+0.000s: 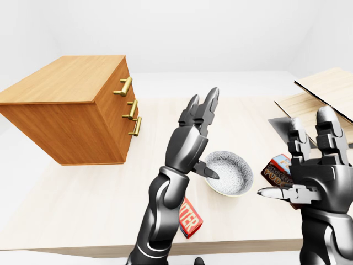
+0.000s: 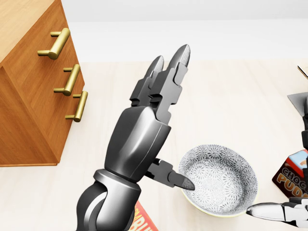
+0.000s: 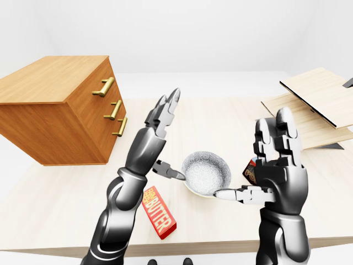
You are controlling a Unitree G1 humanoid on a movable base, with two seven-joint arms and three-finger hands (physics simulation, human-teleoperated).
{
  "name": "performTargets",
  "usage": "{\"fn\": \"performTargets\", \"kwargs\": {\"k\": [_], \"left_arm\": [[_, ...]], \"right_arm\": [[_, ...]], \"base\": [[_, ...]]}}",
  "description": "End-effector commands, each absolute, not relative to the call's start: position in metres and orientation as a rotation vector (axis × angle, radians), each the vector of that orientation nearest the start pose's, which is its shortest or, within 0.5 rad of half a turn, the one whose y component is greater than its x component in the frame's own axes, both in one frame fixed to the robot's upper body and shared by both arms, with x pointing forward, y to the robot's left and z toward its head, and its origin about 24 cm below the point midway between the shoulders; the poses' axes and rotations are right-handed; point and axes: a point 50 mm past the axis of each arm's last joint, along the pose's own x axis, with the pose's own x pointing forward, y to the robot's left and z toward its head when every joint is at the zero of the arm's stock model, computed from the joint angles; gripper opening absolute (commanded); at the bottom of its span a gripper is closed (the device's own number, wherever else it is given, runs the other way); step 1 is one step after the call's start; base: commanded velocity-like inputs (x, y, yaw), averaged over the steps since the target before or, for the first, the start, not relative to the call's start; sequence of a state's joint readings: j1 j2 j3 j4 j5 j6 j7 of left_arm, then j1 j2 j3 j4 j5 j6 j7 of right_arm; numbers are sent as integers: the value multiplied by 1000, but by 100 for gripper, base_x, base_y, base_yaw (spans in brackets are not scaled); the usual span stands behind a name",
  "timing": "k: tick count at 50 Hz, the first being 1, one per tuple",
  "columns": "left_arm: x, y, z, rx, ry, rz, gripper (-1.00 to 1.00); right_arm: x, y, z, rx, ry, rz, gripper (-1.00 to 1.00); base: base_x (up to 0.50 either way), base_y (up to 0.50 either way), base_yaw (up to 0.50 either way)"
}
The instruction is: Close the top drawer of the cabinet and put the bowl on top of it.
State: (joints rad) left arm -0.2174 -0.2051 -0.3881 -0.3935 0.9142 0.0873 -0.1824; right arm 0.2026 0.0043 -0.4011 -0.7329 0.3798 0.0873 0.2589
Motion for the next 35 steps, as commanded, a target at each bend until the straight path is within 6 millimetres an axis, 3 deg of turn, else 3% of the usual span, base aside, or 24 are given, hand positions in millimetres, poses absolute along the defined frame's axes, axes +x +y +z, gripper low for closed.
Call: {"fn": "performTargets", "kwargs": {"k": [1,19,35], "left_arm": [[232,14,189,732,-632,-269,100],[239,-1,176,827,-577,-295,100],[243,-24,133,959,-444,-409,100]], "right_arm": [[170,-227,166,116,-553,-63,100],[170,-232,169,126,-570,-79,100],[172,-235,168,135,-567,-83,100]], "base": [[0,0,0],[0,0,0],[0,0,0]]}}
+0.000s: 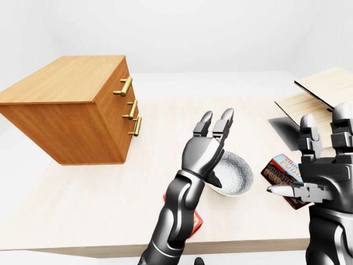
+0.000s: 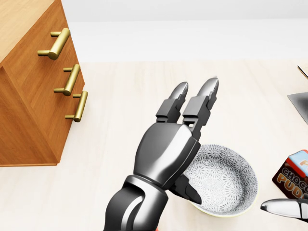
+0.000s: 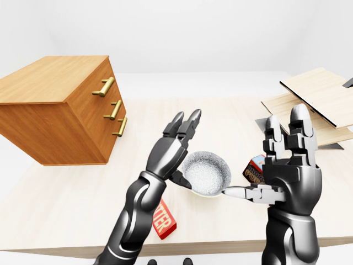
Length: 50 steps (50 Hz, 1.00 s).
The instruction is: Close the top drawer of the cabinet and put the bowl on top of it.
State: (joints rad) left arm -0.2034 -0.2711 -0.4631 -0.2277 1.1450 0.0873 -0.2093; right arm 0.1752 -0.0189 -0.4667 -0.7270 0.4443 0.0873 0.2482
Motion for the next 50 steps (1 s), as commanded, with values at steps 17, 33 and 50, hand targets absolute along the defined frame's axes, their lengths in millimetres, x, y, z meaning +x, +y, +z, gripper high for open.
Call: {"fn": "performTargets", "kwargs": {"k": [17,33,50], "left_arm": [[240,-37,113,1000,-396,-465,100],[241,-46,111,1044,-385,-499,100],[241,-53,97,1117,-342,-551,100]], "right_arm": [[170,-236,170,137,-576,-88,100],[169,-238,171,139,-585,-90,100],[170,-239,172,142,-589,-92,100]], "base": [[0,0,0],[0,0,0],[0,0,0]]}}
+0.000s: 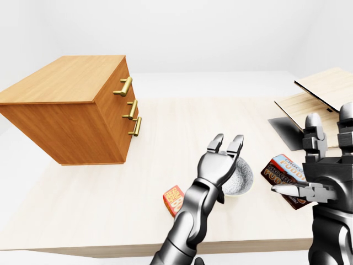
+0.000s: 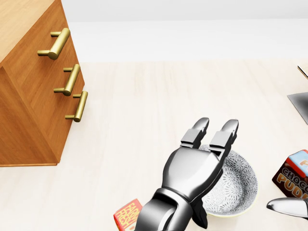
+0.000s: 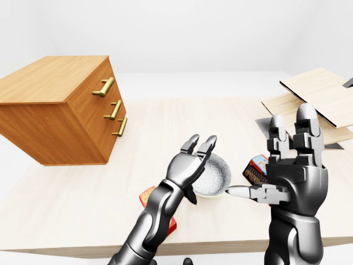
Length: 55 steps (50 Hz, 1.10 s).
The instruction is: Close the top drawer of the cabinet and put the bowl on top of it.
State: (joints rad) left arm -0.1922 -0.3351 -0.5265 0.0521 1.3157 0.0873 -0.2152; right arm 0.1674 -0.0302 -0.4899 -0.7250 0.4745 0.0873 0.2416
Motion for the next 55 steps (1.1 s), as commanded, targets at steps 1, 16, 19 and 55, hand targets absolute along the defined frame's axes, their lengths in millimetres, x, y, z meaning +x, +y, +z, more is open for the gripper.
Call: {"fn": "performTargets", "kwargs": {"k": [1,16,19,55], "left_arm": [[241,-53,95,1122,-336,-555,100],[245,-56,75,1182,-269,-603,100],[247,-56,72,1189,-255,-611,100],[267,-54,50,1212,-166,-635,100]], "right_arm": [[170,-239,172,142,-589,-92,100],[169,-239,172,143,-591,-93,100],[169,-239,172,143,-590,-93,100],[169,-239,172,145,-589,-92,100]], "base": [[0,0,0],[0,0,0],[0,0,0],[0,0,0]]}}
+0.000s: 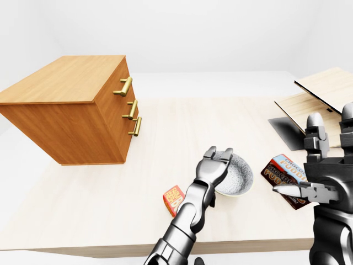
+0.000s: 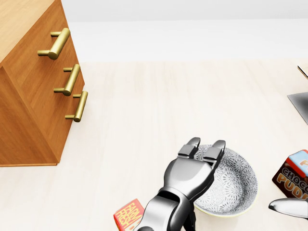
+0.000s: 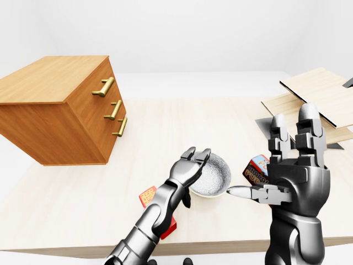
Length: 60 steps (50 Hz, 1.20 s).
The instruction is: Close the top drawer of the cabinet and put the bowl on top of it.
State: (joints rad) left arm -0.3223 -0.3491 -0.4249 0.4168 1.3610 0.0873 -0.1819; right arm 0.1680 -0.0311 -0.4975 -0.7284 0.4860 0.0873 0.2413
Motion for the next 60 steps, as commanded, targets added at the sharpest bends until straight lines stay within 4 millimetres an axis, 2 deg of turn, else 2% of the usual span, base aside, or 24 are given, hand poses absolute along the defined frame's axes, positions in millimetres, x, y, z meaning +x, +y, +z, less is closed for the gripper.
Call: {"fn": "performTargets", "kwargs": {"k": [1,23,24,25,48,57,60], "left_arm": [[267,-54,49,1212,-165,-634,100],[267,-55,40,1222,-146,-651,100],[268,-55,40,1222,-148,-649,-43],[267,-55,41,1220,-148,-650,-100],[266,-54,39,1221,-144,-646,-100],[271,-53,57,1201,-174,-624,-100],[275,-50,70,1176,-194,-598,-100]], "right_arm": [[169,-239,172,145,-589,-91,100],[167,-241,174,146,-600,-96,100],[167,-241,174,146,-601,-97,100],[167,-241,174,146,-601,-98,100],[170,-240,172,150,-591,-101,100],[169,-239,172,148,-589,-97,100],[169,-238,171,146,-585,-94,100]], "base": [[0,0,0],[0,0,0],[0,0,0],[0,0,0],[0,0,0],[0,0,0],[0,0,0]]}}
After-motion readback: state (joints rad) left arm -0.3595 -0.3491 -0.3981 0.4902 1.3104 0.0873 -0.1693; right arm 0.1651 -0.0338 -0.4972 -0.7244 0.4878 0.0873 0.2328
